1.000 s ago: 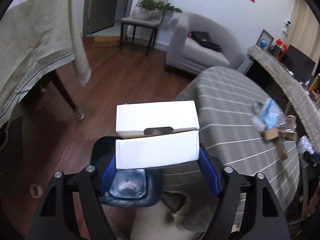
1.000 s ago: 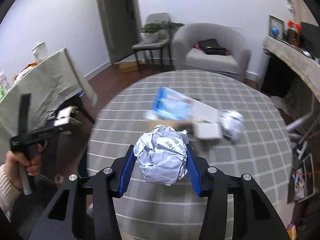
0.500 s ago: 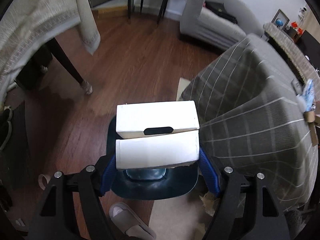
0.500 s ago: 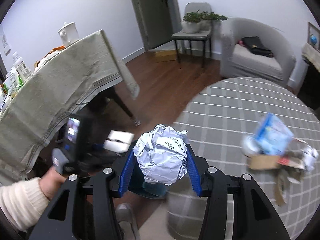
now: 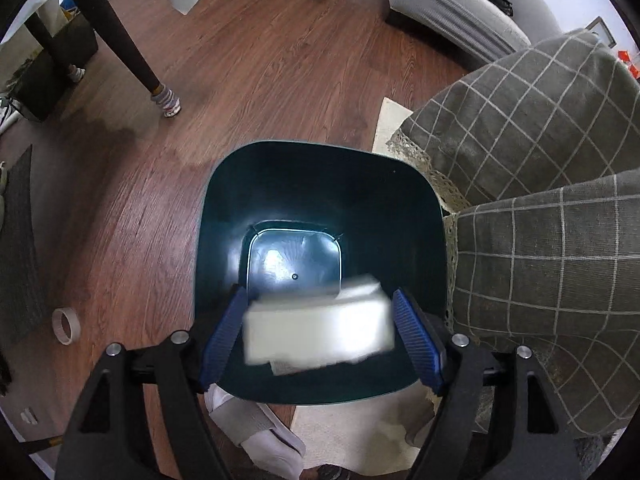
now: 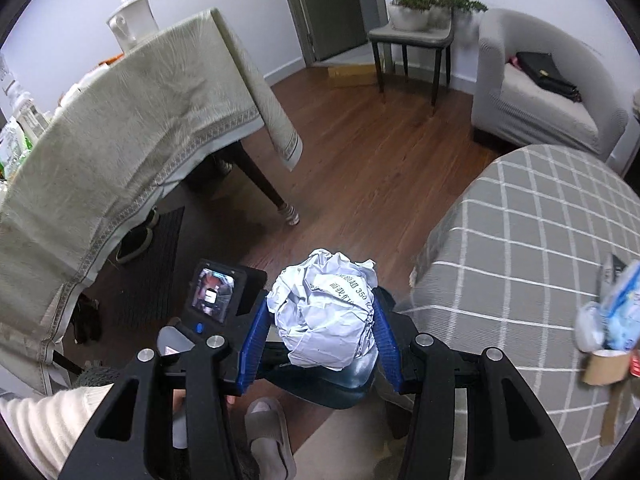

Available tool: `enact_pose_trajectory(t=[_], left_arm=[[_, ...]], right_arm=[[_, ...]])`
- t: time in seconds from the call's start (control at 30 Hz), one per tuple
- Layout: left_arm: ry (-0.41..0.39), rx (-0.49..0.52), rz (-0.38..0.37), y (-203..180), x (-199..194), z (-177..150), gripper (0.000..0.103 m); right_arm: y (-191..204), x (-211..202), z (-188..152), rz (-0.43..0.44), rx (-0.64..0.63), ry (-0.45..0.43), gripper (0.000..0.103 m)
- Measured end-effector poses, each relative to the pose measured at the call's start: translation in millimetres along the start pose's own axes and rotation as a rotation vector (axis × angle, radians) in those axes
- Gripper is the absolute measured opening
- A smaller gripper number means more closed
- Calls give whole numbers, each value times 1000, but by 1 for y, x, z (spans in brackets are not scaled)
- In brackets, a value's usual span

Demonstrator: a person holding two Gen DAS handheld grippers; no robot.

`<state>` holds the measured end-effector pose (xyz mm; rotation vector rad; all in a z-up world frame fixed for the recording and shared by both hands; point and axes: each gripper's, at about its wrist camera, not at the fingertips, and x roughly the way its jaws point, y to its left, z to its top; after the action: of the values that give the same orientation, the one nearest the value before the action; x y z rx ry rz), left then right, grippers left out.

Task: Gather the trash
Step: 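Carry the box over the teal bin and open the left gripper while the right gripper carries the foil ball, then lower the foil ball into the teal bin and open the right gripper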

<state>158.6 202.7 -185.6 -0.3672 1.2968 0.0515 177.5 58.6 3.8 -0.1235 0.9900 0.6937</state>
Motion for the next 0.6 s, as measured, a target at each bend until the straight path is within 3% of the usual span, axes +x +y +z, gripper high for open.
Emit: enact_pose_trajectory(t=[0.2, 0.43, 0.6], left_arm=[[-89, -22, -1, 20, -36, 3, 80], [-322, -60, 14, 51, -142, -6, 70], [-445, -52, 40, 56, -202, -23, 61]], right_arm=[[7, 25, 3, 16, -1, 39, 50], [24, 55, 3, 29, -12, 74, 50], [37, 86, -4, 31, -22, 120, 50]])
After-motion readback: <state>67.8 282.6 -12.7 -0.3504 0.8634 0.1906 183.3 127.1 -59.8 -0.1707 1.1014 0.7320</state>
